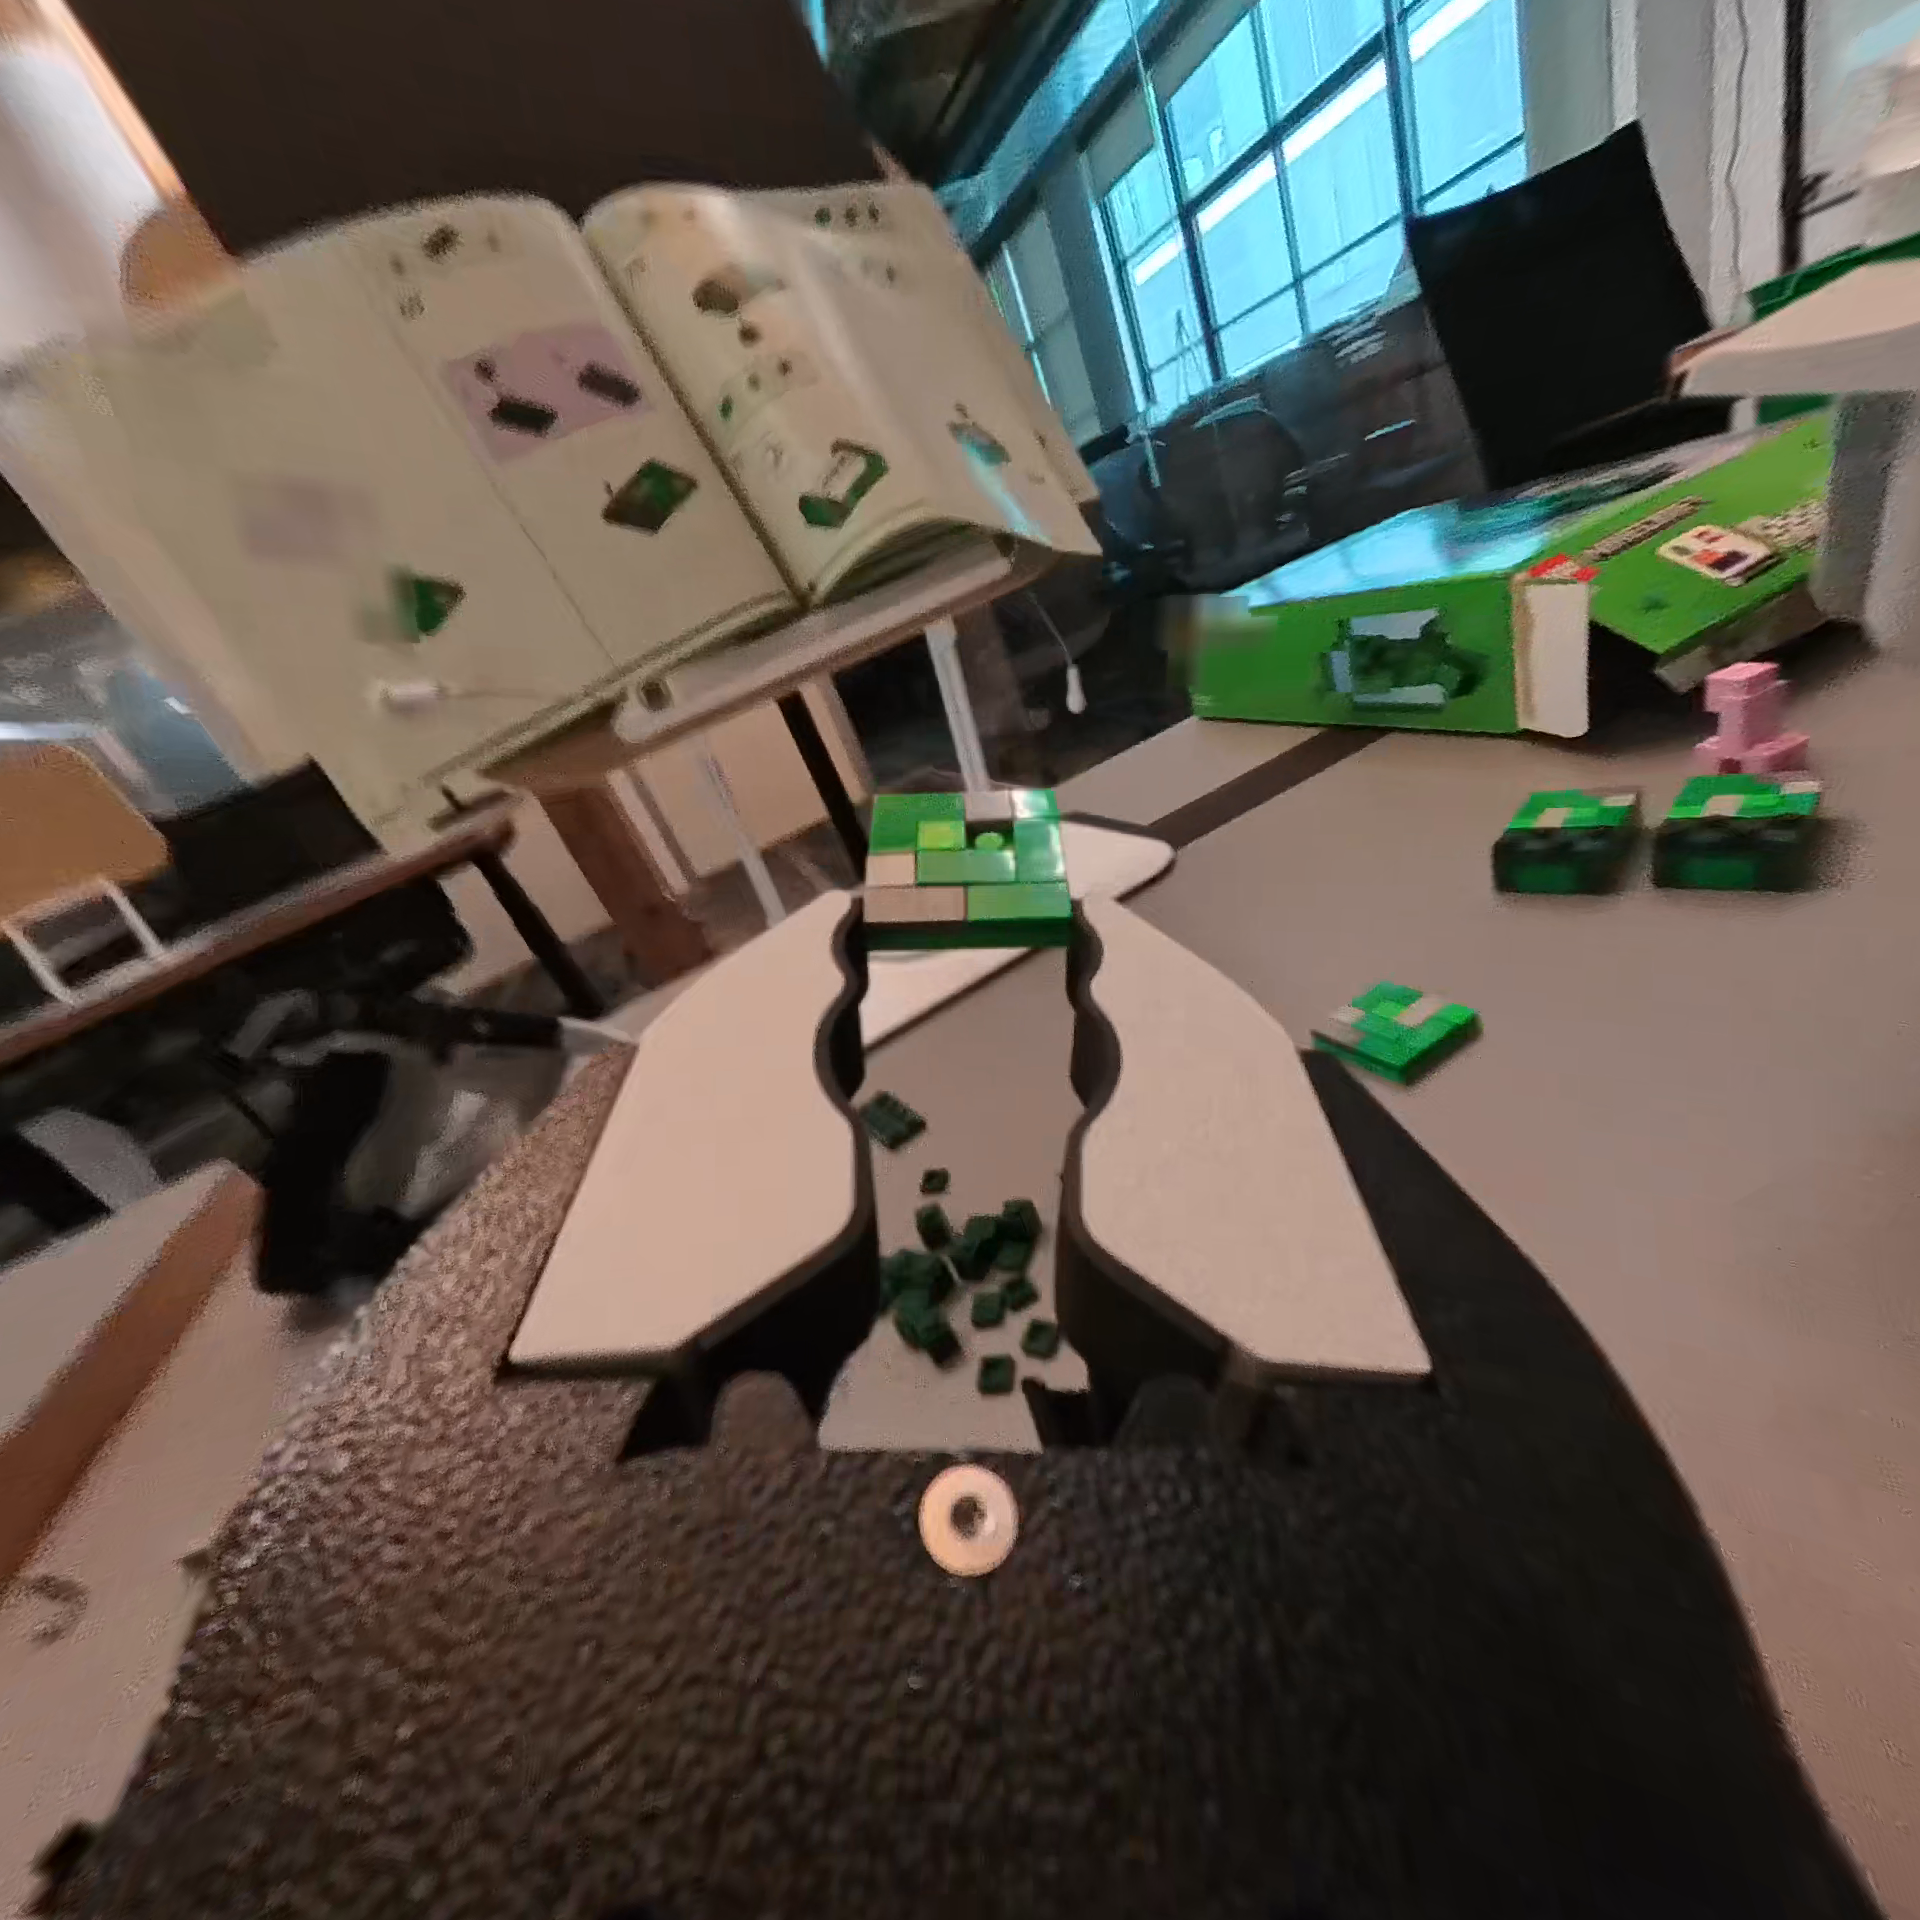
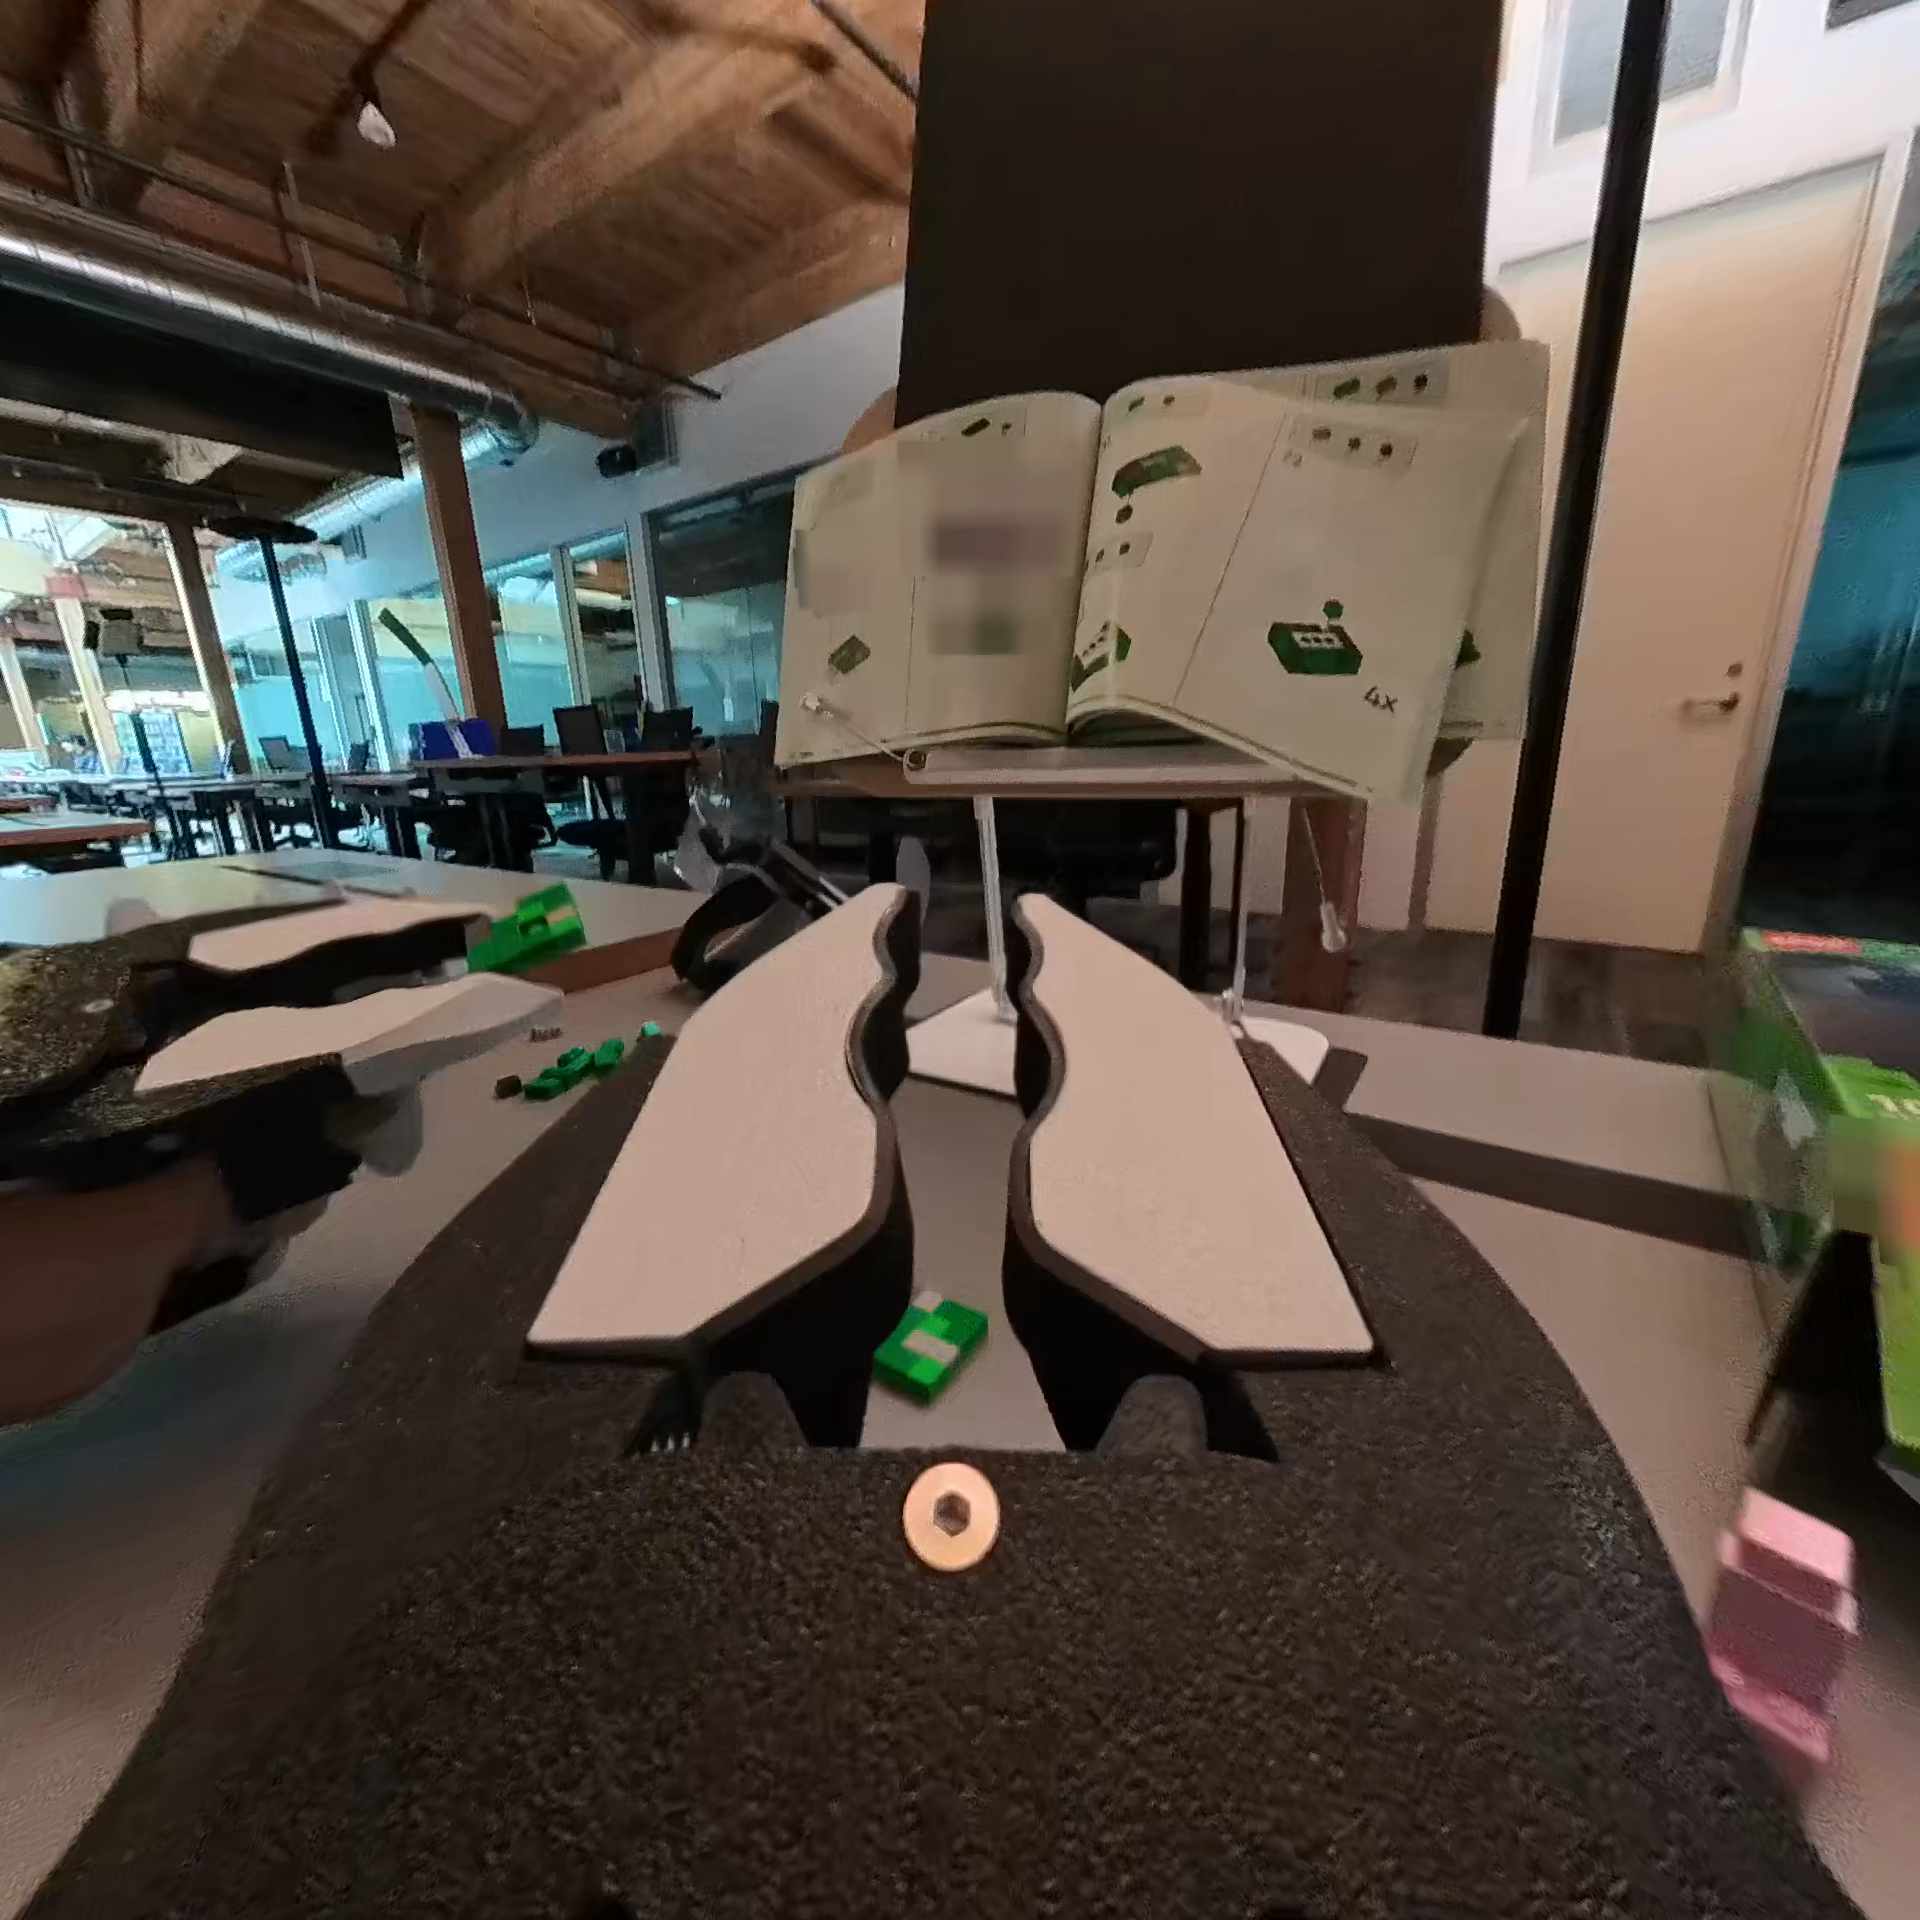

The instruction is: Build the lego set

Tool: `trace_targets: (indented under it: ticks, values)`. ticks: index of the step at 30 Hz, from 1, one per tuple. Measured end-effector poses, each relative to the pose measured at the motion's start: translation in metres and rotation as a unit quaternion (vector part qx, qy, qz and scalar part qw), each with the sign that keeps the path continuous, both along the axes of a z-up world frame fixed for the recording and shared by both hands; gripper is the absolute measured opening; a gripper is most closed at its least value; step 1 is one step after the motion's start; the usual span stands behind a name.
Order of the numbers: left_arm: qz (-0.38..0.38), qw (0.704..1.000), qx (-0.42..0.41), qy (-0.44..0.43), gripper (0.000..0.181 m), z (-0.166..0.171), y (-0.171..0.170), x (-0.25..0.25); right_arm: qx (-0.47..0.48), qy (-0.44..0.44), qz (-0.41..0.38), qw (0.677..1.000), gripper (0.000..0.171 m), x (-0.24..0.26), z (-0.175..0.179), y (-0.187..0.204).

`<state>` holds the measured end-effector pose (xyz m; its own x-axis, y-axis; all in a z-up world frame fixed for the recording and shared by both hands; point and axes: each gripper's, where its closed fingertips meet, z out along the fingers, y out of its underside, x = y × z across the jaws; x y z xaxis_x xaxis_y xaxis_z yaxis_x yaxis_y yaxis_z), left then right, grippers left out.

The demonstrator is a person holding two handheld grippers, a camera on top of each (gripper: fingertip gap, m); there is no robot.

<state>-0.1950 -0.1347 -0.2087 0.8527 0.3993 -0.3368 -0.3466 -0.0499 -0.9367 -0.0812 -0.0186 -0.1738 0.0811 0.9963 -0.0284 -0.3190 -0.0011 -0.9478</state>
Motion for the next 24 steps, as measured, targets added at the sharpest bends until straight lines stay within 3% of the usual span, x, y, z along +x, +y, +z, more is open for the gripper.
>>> trace_targets:
  ticks: [3,6,8,16,24]
  values:
    - [-0.031,0.998,-0.029,-0.051,0.036,-0.015,0.001,-0.004,0.045,0.020,-0.010,0.999,0.012,-0.019,0.004,-0.005]
    - [-0.054,0.996,-0.031,-0.061,0.036,-0.019,-0.002,0.003,0.059,-0.019,0.027,0.998,0.016,-0.044,-0.006,-0.017]
    - [-0.058,0.997,-0.030,-0.052,0.036,-0.020,-0.005,0.008,0.068,-0.029,0.057,0.996,0.016,-0.043,-0.012,-0.028]
    - [-0.049,0.998,-0.045,-0.002,0.036,-0.021,-0.005,0.019,0.018,-0.045,0.045,0.998,0.014,-0.025,-0.022,-0.021]
    - [-0.088,0.993,-0.066,0.032,0.036,-0.026,-0.002,0.044,0.064,-0.063,0.025,0.996,0.012,-0.021,-0.026,-0.028]
